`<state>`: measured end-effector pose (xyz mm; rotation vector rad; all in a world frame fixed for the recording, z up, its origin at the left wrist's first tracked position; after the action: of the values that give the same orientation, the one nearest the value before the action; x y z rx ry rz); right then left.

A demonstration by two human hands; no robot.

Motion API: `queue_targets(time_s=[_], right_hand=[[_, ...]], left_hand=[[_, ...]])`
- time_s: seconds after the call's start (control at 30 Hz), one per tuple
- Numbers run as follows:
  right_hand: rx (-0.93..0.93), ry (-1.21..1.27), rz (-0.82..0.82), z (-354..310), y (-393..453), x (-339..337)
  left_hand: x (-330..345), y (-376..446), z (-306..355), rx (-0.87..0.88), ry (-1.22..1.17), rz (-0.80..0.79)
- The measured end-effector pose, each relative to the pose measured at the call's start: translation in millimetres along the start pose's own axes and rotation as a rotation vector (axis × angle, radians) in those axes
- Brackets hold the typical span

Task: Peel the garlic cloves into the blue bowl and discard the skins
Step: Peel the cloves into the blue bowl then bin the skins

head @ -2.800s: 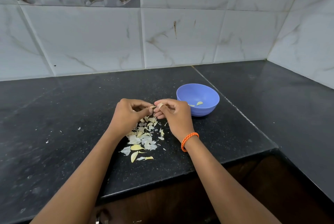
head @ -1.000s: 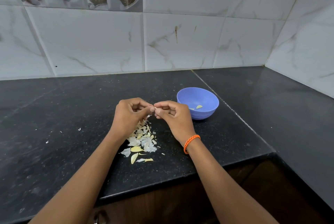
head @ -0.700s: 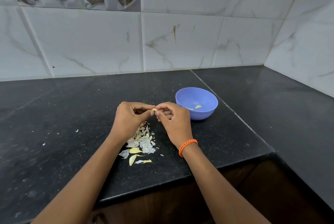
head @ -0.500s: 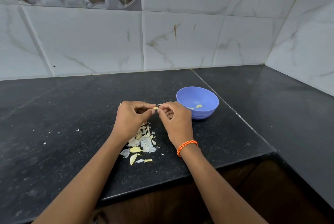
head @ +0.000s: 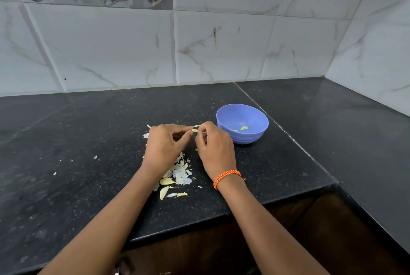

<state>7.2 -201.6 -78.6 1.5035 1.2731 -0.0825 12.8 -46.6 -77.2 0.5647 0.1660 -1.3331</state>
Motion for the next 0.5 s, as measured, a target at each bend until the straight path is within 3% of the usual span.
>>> queue_targets(time_s=[0.33, 0.5], right_hand=[[0.003, 0.196, 0.032, 4.8, -0.6, 1.5], [0.026, 0.364, 0.086, 8.9, -1.0, -1.6]], left_hand=[[0.2, 0.0, 0.7, -0.032, -0.037, -0.010], [-3.4, 2.4, -2.6, -0.078, -0.171, -0.120]])
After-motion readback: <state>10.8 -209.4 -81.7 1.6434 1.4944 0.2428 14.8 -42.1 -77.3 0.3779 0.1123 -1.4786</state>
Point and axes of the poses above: each hand's wrist, its own y-axis towards the middle knuckle, its own x-axis out of the palm, z = x × y, the point moved 1 cm from there along y, towards the middle knuckle, and after that the axes turned 15 degrees about -x, right-handed, at the moved point
